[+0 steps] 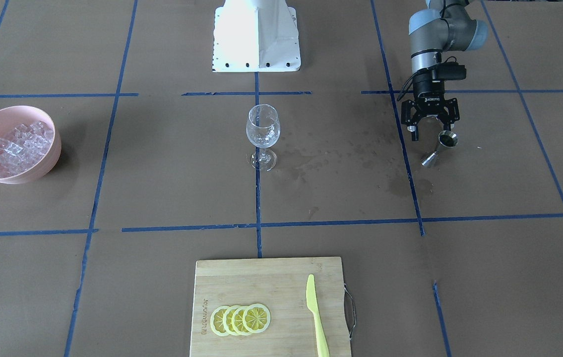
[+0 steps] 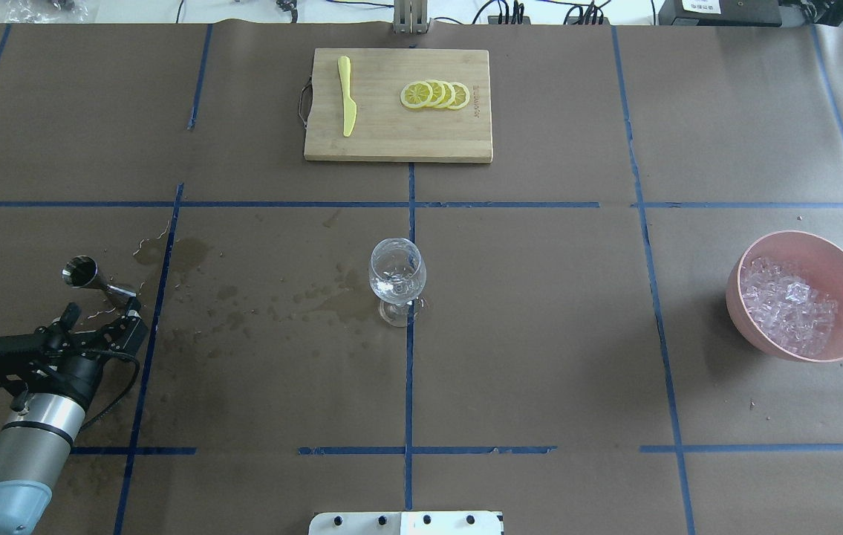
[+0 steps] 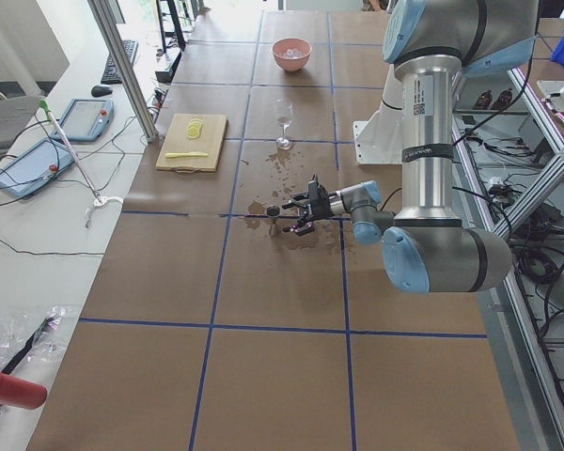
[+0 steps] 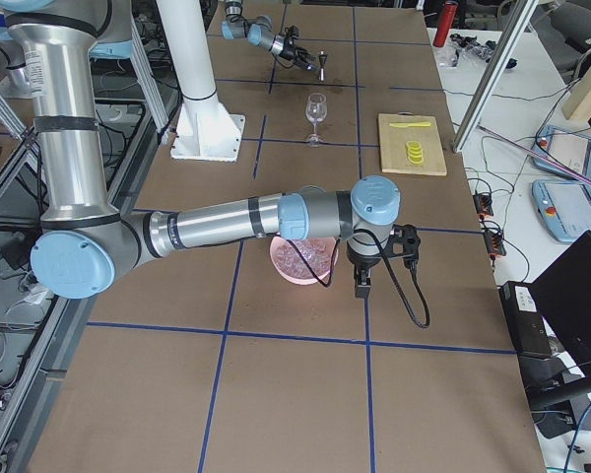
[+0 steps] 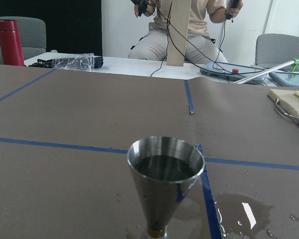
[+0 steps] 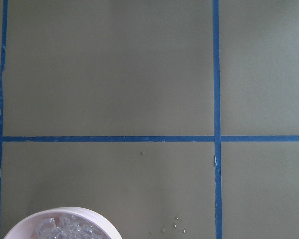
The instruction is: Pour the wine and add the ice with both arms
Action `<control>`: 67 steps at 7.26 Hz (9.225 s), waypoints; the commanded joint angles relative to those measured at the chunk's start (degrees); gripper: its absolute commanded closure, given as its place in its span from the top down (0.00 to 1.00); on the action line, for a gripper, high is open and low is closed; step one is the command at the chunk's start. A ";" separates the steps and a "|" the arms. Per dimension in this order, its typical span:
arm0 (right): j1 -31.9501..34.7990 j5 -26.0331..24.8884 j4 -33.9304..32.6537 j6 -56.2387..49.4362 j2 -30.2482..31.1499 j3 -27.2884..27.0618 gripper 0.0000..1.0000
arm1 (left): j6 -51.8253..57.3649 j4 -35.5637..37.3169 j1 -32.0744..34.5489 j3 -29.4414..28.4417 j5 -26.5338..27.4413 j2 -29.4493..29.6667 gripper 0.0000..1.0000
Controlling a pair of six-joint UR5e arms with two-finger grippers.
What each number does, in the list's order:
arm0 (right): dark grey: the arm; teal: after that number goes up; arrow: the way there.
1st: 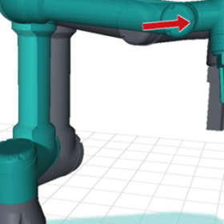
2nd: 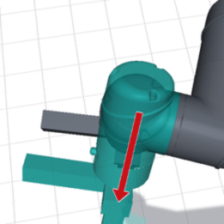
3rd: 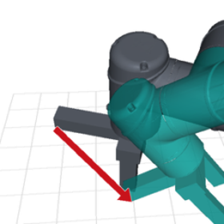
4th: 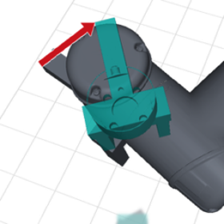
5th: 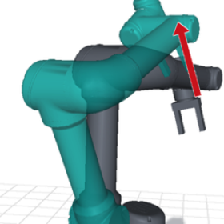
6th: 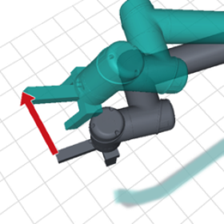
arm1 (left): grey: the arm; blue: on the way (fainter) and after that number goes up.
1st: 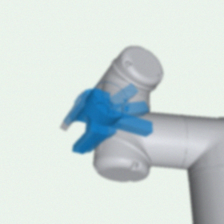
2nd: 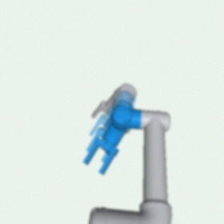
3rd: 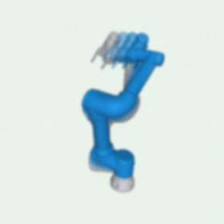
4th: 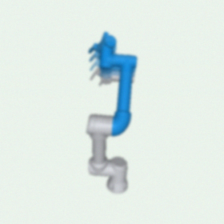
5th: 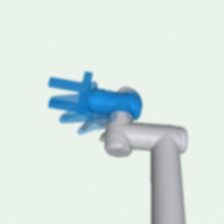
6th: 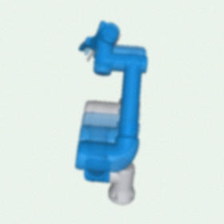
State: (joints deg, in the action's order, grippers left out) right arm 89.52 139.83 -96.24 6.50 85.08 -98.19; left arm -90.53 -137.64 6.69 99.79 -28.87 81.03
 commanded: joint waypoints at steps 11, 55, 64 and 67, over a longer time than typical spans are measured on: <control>-0.31 0.44 0.00 0.97 -0.26 -0.16 1.00 | 2.55 -0.26 3.33 -4.43 1.36 2.38 0.57; -1.54 1.49 0.00 2.02 -0.35 0.02 1.00 | 110.70 6.86 1.40 3.92 1.44 36.48 0.00; -1.54 1.49 0.00 2.02 -0.35 0.19 1.00 | 132.10 6.77 1.84 4.36 5.66 37.62 0.00; -1.54 1.49 0.00 2.02 -0.35 0.28 1.00 | 125.21 5.28 1.75 3.66 5.93 37.45 0.00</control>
State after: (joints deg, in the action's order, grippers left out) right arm 87.98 141.33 -96.24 8.52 84.73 -97.94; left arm 38.89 -131.87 8.52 103.91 -22.99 118.56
